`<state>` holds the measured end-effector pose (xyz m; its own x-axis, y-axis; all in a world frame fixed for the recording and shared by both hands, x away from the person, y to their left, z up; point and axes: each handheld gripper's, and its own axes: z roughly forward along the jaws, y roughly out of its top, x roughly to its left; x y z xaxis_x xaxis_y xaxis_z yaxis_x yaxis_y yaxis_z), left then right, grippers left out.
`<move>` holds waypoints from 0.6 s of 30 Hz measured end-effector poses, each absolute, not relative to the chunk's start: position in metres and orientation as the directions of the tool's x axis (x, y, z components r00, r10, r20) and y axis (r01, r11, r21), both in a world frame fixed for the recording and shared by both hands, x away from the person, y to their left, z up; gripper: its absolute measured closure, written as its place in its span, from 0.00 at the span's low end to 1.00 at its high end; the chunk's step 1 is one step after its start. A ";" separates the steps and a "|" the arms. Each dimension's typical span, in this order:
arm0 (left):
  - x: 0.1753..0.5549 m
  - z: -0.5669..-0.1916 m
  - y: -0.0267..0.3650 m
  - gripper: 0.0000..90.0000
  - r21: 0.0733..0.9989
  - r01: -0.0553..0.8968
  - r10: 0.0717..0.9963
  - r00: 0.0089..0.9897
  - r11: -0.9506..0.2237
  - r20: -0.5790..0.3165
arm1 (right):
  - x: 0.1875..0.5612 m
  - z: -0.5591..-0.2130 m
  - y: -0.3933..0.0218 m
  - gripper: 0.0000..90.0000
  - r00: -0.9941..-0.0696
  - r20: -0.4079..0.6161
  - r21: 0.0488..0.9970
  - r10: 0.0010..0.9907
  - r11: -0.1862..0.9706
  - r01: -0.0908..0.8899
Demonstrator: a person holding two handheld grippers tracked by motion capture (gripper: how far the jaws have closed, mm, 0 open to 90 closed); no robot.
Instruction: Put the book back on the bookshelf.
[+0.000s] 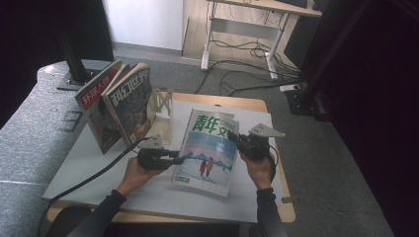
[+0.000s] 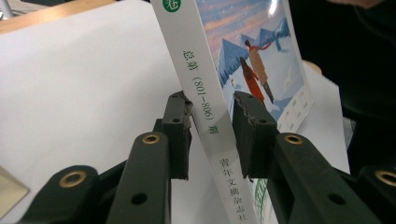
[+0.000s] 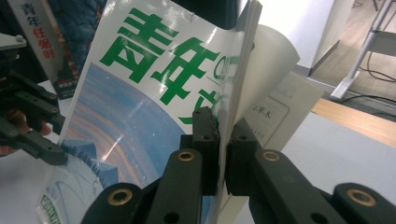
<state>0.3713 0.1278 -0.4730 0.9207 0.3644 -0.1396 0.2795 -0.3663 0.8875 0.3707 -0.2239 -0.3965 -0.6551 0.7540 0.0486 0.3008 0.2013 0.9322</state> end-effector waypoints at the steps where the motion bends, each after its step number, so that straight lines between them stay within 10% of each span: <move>1: 0.370 -0.475 0.129 0.76 0.885 0.278 0.365 0.921 -0.372 -0.136 | 0.370 -0.398 -0.223 0.93 -0.659 0.048 0.932 0.751 0.204 0.301; 18: 0.349 -0.484 0.144 0.80 0.897 0.204 0.331 0.941 -0.392 -0.069 | 0.361 -0.402 -0.230 0.86 -0.702 0.078 0.939 0.708 0.185 0.291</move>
